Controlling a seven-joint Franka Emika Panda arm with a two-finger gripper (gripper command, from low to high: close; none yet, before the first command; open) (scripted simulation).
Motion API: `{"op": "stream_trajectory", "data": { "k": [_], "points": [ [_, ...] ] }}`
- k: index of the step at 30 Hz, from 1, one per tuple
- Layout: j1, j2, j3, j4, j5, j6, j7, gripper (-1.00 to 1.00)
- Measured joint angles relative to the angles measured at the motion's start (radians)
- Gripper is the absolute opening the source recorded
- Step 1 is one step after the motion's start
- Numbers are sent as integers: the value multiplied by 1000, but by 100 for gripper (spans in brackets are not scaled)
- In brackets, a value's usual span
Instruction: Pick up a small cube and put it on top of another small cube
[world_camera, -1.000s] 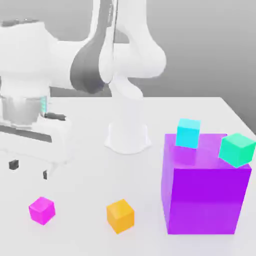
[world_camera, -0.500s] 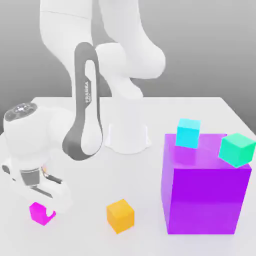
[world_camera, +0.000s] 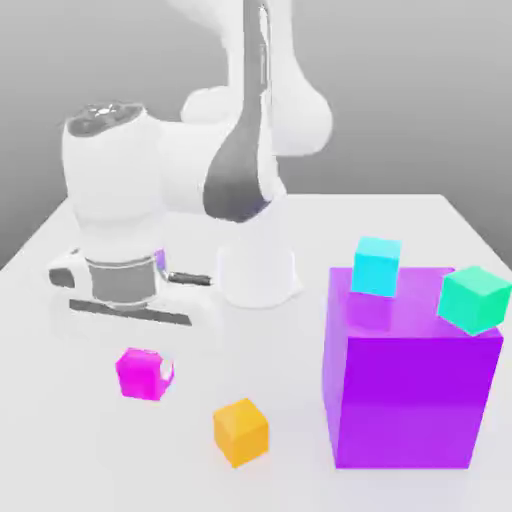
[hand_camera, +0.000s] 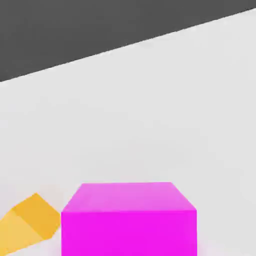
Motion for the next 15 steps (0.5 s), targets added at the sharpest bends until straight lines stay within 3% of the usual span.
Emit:
{"op": "stream_trajectory", "data": {
  "k": [13,15],
  "points": [
    [285,-474,248,-4,64,-465,-25,-100],
    [316,-506,273,-25,74,-476,-30,-100]
  ]
}}
